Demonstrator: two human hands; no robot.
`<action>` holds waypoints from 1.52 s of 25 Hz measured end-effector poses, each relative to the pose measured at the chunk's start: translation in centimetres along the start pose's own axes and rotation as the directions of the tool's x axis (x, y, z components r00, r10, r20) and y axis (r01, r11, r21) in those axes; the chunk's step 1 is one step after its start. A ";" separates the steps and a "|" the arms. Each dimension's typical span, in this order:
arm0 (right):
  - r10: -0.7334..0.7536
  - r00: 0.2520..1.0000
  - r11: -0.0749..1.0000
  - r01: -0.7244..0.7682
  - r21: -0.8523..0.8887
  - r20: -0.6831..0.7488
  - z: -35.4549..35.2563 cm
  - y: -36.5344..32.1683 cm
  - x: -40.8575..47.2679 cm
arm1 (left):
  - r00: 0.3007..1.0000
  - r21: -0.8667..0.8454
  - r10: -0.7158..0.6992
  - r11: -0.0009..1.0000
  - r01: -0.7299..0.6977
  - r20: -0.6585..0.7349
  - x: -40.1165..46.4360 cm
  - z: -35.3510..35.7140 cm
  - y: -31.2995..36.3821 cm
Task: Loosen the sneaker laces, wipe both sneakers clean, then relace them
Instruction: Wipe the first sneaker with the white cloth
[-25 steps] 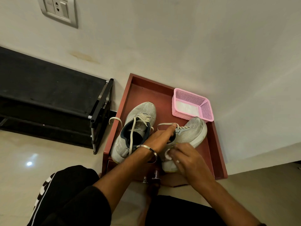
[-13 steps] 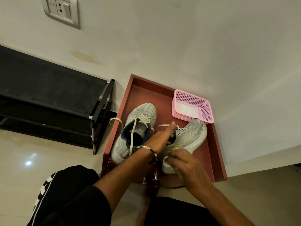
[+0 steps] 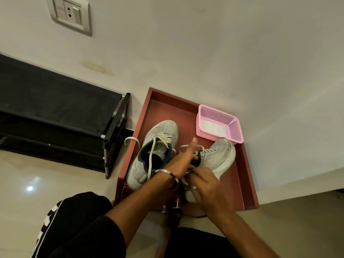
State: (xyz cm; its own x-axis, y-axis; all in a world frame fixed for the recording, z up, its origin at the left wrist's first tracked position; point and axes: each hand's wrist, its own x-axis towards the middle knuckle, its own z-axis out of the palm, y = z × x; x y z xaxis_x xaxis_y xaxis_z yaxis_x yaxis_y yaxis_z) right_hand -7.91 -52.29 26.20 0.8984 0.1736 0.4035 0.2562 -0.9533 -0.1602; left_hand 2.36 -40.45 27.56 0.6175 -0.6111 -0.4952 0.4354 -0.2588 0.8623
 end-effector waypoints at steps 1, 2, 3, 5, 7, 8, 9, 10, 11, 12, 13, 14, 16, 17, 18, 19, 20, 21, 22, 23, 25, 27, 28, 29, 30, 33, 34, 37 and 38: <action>0.053 0.998 0.999 -0.053 0.002 -0.019 -0.2 0.5 0.0 | 1.000 0.008 0.010 1.000 -0.010 0.004 0.1 0.1 0.0; 0.184 0.980 0.983 -0.182 0.023 -0.079 -0.4 1.1 0.2 | 1.000 0.029 0.025 0.999 -0.025 0.006 0.1 0.2 0.0; 0.301 0.945 0.954 -0.297 0.052 -0.126 -0.7 1.3 0.4 | 0.999 0.048 0.040 0.998 -0.040 0.003 0.0 0.2 0.2; 0.220 0.971 0.975 -0.219 0.020 -0.088 -0.5 1.2 -0.1 | 0.999 0.040 0.049 0.998 -0.049 0.000 0.1 0.3 0.1; 0.032 0.999 0.999 -0.032 -0.014 0.011 -0.5 1.2 -0.5 | 1.000 0.008 0.028 1.000 -0.028 -0.004 0.1 0.2 0.1; 0.079 0.997 0.997 -0.079 -0.001 -0.002 -0.7 1.6 -0.3 | 1.000 0.015 0.024 1.000 -0.023 -0.008 0.3 0.2 -0.1; 0.193 0.980 0.981 -0.191 0.036 -0.050 -1.1 1.8 0.1 | 1.000 0.035 0.025 0.999 -0.024 -0.012 0.4 0.2 -0.1; 0.265 0.961 0.963 -0.260 0.066 -0.079 -1.3 1.8 0.3 | 0.999 0.051 0.032 0.998 -0.031 -0.015 0.3 0.2 -0.1; 0.230 0.970 0.972 -0.226 0.062 -0.073 -1.3 1.5 0.1 | 0.999 0.058 0.042 0.997 -0.041 -0.014 0.2 0.2 -0.1; 0.106 0.994 0.994 -0.105 0.038 -0.026 -1.1 1.0 -0.3 | 0.998 0.049 0.055 0.997 -0.055 -0.001 0.0 0.2 0.0; -0.016 0.999 0.999 0.015 0.038 0.028 -0.9 0.7 -0.7 | 0.998 0.040 0.064 0.997 -0.064 0.003 -0.1 0.2 0.1; -0.045 0.998 0.998 0.043 0.049 0.043 -0.9 0.6 -0.9 | 0.998 0.042 0.066 0.997 -0.066 0.008 0.0 0.2 0.1; 0.147 0.988 0.987 -0.143 0.074 -0.052 -1.2 1.2 -0.7 | 0.998 0.060 0.065 0.996 -0.065 0.000 0.2 0.3 0.1; 0.206 0.976 0.976 -0.199 0.085 -0.075 -1.4 1.3 -0.7 | 0.998 0.057 0.066 0.996 -0.065 -0.017 0.2 0.3 0.0; 0.165 0.985 0.984 -0.161 0.075 -0.047 -1.4 1.1 -1.1 | 0.997 0.049 0.068 0.997 -0.067 -0.029 0.2 0.3 0.0; 0.057 0.998 0.997 -0.058 0.057 0.018 -1.3 0.8 -1.5 | 0.997 0.048 0.075 0.996 -0.073 -0.030 0.2 0.3 0.0; -0.026 0.997 0.998 0.022 0.058 0.073 -1.4 0.5 -1.8 | 0.997 0.045 0.080 0.996 -0.079 -0.019 0.1 0.2 0.1; -0.025 0.997 0.997 0.019 0.071 0.079 -1.7 0.7 -2.0 | 0.997 0.040 0.082 0.996 -0.082 -0.004 0.1 0.2 0.1; 0.054 0.998 0.995 -0.057 0.082 0.034 -2.0 1.2 -1.9 | 0.996 0.040 0.092 0.995 -0.092 0.005 0.0 0.3 0.2; 0.152 0.988 0.983 -0.149 0.103 -0.020 -2.3 1.5 -1.7 | 0.995 0.042 0.099 0.994 -0.099 0.002 0.0 0.3 0.2; 0.119 0.993 0.987 -0.119 0.106 0.000 -2.4 1.4 -2.1 | 0.995 0.044 0.102 0.994 -0.101 -0.013 -0.2 0.2 0.3; -0.053 0.991 0.993 0.040 0.110 0.121 -2.3 0.7 -2.3 | 0.995 0.048 0.099 0.994 -0.098 -0.009 -0.1 0.1 0.2; -0.040 0.992 0.994 0.027 0.102 0.123 -2.4 0.8 -2.0 | 0.995 0.048 0.096 0.994 -0.096 -0.007 0.0 0.2 0.1; 0.028 0.997 0.996 -0.035 0.086 0.072 -2.6 1.1 -1.6 | 0.995 0.052 0.096 0.994 -0.095 -0.011 0.1 0.2 0.1; 0.096 0.995 0.992 -0.097 0.075 0.018 -2.7 1.2 -1.3 | 0.995 0.053 0.095 0.994 -0.094 -0.019 0.1 0.2 0.1; -0.040 0.993 0.999 0.036 0.038 0.110 -2.5 0.7 -1.7 | 0.996 0.069 0.091 0.994 -0.089 -0.027 0.1 0.3 0.0; -0.045 0.992 0.999 0.043 0.017 0.120 -2.5 0.9 -1.9 | 0.996 0.075 0.090 0.993 -0.088 -0.027 0.1 0.2 0.0; 0.315 0.948 0.948 -0.312 0.059 -0.053 -2.5 2.0 -1.3 | 0.994 0.079 0.095 0.993 -0.091 -0.049 0.2 0.1 0.0; 0.326 0.944 0.944 -0.322 0.078 -0.051 -2.2 1.8 -1.5 | 0.994 0.075 0.091 0.993 -0.086 -0.058 0.2 0.1 -0.2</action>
State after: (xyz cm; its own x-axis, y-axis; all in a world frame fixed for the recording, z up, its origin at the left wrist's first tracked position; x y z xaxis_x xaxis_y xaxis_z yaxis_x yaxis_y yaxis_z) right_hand -9.59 -54.85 27.25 0.9133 -0.1596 0.3746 -0.0195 -0.9361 -0.3513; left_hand 2.33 -40.57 27.35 0.6913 -0.5879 -0.4201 0.3298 -0.2605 0.9074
